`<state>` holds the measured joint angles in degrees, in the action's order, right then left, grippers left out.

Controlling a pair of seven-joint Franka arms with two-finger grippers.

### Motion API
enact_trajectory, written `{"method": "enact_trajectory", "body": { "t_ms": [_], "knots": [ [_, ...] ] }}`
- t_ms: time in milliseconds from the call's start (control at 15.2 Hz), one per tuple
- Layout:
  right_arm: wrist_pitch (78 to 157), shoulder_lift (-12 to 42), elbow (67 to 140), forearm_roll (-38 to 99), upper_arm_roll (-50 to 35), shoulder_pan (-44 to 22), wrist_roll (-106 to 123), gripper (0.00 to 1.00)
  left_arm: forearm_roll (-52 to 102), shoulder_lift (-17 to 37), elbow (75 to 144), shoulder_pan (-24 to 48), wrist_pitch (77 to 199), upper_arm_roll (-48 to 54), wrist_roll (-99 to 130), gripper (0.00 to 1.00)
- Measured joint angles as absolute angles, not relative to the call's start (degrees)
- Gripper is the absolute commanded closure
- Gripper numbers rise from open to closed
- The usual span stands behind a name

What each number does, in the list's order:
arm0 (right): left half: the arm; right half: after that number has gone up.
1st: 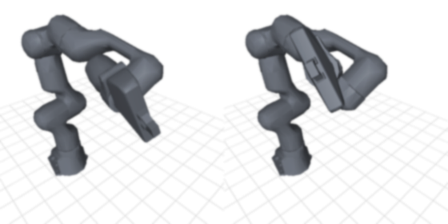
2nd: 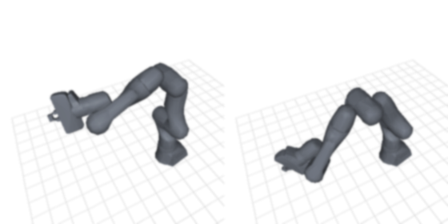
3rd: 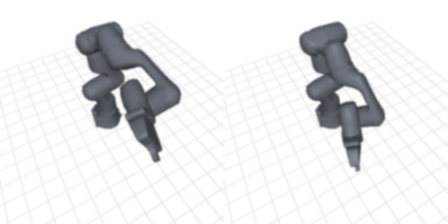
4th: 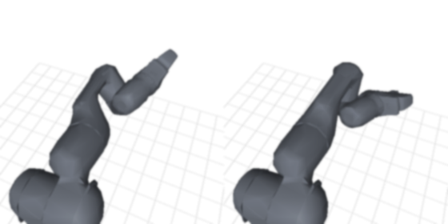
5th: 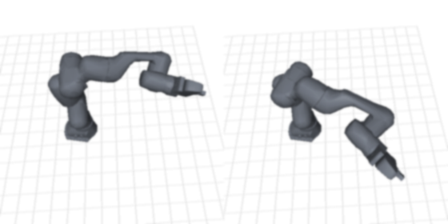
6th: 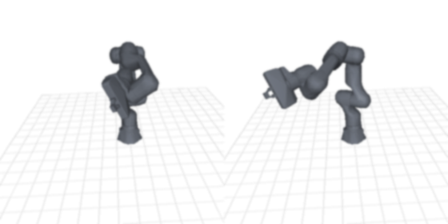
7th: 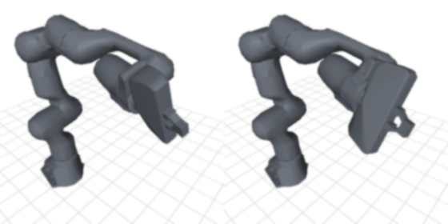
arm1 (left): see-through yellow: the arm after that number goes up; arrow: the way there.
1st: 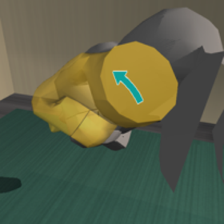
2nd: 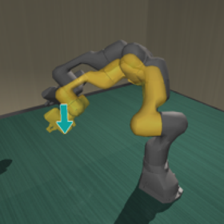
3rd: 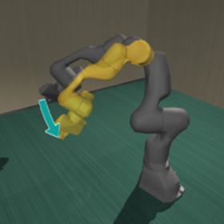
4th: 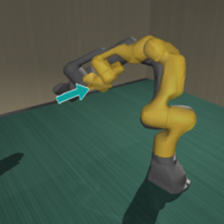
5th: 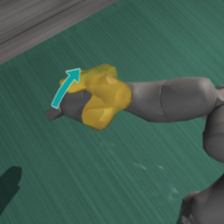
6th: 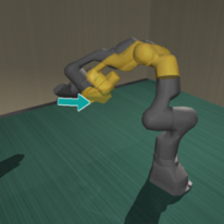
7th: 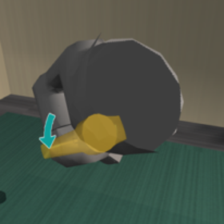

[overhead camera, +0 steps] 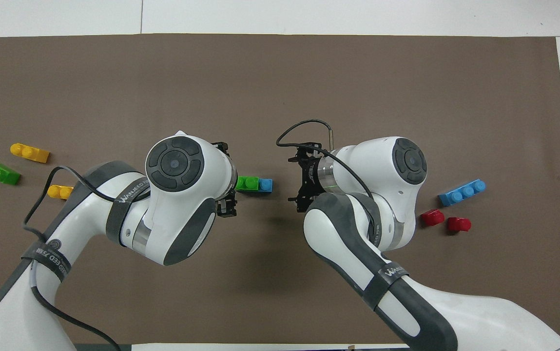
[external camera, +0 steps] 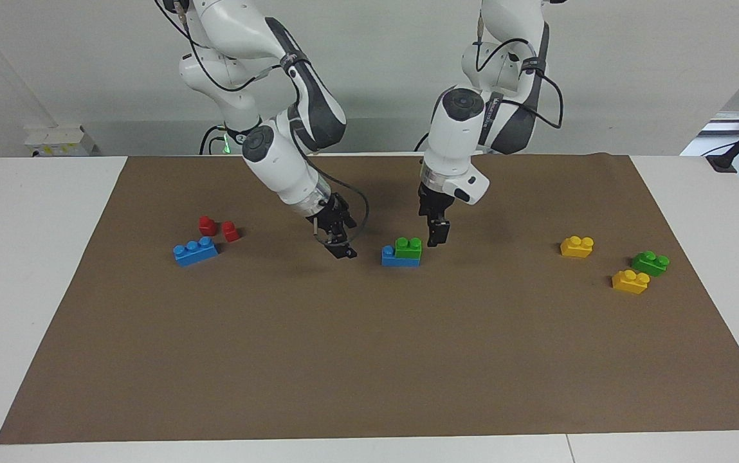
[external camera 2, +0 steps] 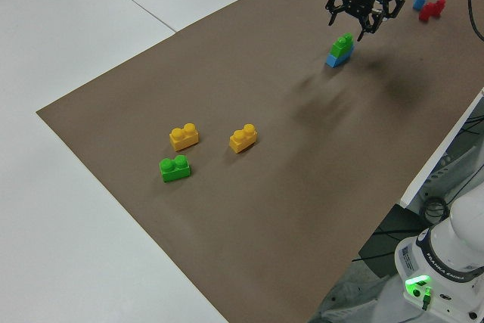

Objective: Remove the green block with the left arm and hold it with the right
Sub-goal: 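Grasp the green brick with the left gripper while the right gripper grasps blue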

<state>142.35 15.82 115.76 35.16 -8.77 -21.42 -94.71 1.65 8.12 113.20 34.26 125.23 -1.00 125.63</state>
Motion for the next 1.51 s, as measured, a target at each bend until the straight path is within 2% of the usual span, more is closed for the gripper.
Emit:
{"method": "enact_trajectory", "body": {
  "t_ms": [725,856,922,988,1120,1186,1515],
  "knots": [
    [152.8,21.91,115.77,37.71,-8.77,-27.04,-94.77,0.05,1.44,13.11,113.2,35.9,128.38,-1.02,128.17,0.0],
    [153.59,22.75,115.75,37.71,-8.77,-27.51,-94.77,0.19,1.39,13.16,113.2,35.9,128.4,-1.07,128.17,0.0],
    [153.83,22.89,115.73,37.71,-8.77,-27.6,-94.77,0.32,1.39,13.16,113.2,35.9,128.4,-1.09,128.17,0.0],
    [153.91,22.91,115.71,37.71,-8.77,-27.61,-94.77,0.48,1.39,13.16,113.2,35.9,128.4,-1.11,128.17,0.0],
    [153.94,22.91,115.66,37.71,-8.73,-27.61,-94.77,0.91,1.38,13.17,113.2,35.9,128.41,-1.17,128.17,0.0],
    [153.95,22.91,115.65,37.71,-8.73,-27.61,-94.77,1.0,1.38,13.2,113.2,35.9,128.43,-1.17,128.17,0.0],
    [153.95,22.91,115.63,37.72,-8.64,-27.56,-94.77,1.0,1.37,13.36,113.21,35.9,128.54,-1.22,128.17,0.0]
  ]
}}
